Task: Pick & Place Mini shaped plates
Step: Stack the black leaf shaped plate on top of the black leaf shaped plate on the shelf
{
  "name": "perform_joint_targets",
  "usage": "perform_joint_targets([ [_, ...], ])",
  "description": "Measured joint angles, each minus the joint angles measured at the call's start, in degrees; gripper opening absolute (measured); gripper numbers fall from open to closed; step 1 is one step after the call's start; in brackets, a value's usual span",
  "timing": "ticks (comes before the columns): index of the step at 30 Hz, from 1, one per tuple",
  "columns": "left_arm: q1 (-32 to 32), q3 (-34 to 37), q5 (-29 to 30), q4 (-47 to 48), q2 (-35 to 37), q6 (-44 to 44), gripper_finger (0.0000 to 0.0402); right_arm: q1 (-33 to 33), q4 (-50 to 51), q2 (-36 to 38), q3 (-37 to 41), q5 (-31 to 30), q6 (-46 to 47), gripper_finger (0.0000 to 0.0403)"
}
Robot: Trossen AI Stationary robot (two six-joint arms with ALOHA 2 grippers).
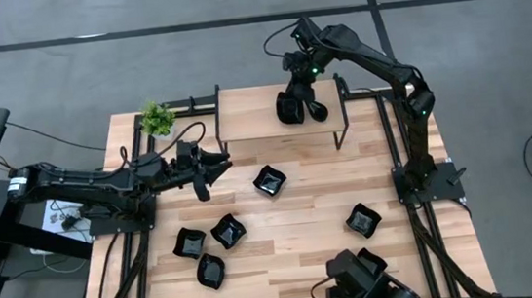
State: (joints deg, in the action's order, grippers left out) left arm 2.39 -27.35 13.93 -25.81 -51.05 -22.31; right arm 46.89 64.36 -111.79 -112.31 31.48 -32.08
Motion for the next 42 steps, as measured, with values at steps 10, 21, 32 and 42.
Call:
perform_joint_targets([
  [10,0.0,0.0,0.0,0.4,0.0,0.0,0.0153,0.0,4.7,0.1,-3.5,-1.9,-2.6,0.0056],
  [21,0.1,0.0,0.0,0.5,0.0,0.0,0.0153,-0.2,2.6,0.2,-9.7,0.5,-1.3,0.0056],
  [32,0.9,0.0,0.0,4.2,0.0,-1.8,0.0153,-3.7,0.3,6.2,-10.1,10.9,7.4,0.0047],
  [42,4.8,0.0,-0.1,5.6,0.0,-1.9,0.0153,-12.8,-3.8,15.7,-7.4,9.2,20.2,0.0036],
])
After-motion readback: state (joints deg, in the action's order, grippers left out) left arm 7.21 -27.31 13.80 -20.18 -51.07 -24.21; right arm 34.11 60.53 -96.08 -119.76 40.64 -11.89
